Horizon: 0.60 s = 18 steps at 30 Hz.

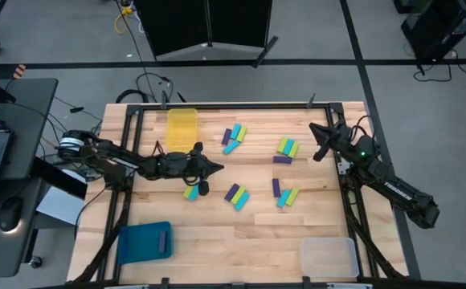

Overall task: Sort blocks
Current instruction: Put the blue block into the yellow bin

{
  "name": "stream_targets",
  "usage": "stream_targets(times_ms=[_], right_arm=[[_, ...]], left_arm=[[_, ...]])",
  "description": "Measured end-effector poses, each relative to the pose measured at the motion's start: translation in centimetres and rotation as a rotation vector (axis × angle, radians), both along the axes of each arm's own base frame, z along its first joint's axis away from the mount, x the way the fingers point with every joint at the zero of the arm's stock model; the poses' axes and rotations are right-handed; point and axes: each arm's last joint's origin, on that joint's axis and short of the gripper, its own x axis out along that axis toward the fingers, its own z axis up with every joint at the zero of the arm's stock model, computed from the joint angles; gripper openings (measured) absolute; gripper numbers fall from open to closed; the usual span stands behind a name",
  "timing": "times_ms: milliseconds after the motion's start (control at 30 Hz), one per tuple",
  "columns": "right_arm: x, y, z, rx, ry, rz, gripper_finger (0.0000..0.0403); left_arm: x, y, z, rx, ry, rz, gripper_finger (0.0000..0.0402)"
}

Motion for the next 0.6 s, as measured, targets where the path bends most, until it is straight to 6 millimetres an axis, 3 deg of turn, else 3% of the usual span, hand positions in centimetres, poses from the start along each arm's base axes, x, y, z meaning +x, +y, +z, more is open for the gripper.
stream_targets(times_ms=[233, 600], right_arm=[[0.7, 0.1, -0.6, 0.157, -0.018, 0.116, 0.0039], [2.4, 0.4, -1.9, 0.240, 0.119, 0.154, 0.0039]], left_arm=[[0.1, 0.1, 0.4, -0.003, -0.044, -0.009, 0.0010], [0.1, 0.1, 0.5, -0.007, -0.058, -0.011, 0.0010]])
